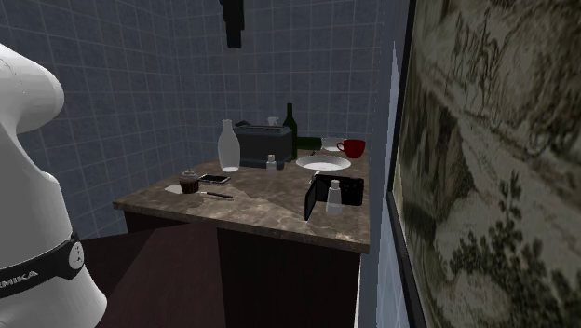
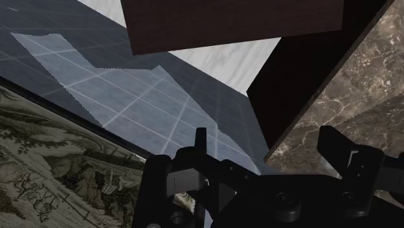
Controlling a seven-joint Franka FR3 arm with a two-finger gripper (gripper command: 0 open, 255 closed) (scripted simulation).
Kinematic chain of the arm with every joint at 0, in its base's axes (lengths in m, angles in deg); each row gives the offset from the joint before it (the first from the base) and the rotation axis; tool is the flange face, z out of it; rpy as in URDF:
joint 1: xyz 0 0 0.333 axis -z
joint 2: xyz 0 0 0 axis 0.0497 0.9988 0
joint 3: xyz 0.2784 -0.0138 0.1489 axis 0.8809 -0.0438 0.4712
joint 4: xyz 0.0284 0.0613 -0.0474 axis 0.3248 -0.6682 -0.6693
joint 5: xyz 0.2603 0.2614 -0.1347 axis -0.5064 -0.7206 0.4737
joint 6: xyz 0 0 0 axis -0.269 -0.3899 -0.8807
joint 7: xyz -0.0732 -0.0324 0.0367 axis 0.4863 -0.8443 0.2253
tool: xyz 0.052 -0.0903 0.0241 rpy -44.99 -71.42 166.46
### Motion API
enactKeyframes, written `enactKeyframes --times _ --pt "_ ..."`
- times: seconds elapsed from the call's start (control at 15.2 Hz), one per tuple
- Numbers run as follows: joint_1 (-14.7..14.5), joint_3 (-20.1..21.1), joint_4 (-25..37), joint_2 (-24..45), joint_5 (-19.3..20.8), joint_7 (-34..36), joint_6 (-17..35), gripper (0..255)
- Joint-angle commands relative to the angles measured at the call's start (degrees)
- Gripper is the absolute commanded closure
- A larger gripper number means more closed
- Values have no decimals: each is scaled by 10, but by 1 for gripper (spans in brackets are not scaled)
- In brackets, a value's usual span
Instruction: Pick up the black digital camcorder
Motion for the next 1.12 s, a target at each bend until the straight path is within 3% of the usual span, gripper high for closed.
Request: enactKeyframes --times 0.0,0.59,1.06 --pt "0 0 0 0 0 0 0 0" --pt "-21 77 -14 131 -44 91 141 0" --pt "-27 135 20 267 -49 164 242 0"
